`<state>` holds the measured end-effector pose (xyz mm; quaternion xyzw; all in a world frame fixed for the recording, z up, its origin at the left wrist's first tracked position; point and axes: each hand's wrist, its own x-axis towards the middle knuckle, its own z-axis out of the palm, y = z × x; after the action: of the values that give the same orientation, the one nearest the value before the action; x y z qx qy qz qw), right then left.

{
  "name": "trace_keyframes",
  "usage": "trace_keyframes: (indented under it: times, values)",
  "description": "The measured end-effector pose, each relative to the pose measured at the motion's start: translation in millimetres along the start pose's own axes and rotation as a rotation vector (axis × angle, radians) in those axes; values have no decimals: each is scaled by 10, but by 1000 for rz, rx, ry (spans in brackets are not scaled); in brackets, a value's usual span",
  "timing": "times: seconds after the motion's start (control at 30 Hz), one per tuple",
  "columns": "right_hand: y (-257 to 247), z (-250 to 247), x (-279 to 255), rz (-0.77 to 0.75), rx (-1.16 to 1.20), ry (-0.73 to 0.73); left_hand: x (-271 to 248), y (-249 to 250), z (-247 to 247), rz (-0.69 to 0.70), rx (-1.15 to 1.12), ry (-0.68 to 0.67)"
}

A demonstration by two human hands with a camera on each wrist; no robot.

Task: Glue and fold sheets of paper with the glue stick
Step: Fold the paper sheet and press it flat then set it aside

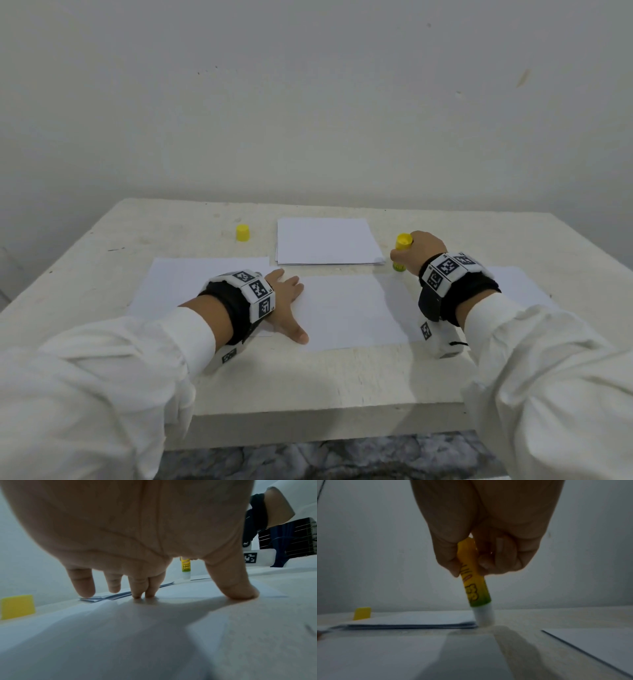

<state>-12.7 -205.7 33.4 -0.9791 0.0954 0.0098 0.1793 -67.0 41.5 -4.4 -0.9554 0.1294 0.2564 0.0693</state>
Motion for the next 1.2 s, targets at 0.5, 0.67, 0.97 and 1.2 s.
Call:
trace_keyframes:
  times: [0.5, 0.67, 0.97, 1.2]
  values:
    - [-1021, 513, -514, -413, 43, -221, -64, -46, -34, -23, -92, -13]
    - [-964, 490, -575, -448, 24, -277, -129, -27, -74, -49, -103, -31]
    - [-770, 377, -1002, -517, 53, -365, 78, -64, 1, -16, -32, -53]
    - [-605, 305, -1102, -504, 36, -374, 101, -76, -5, -28, -6, -66]
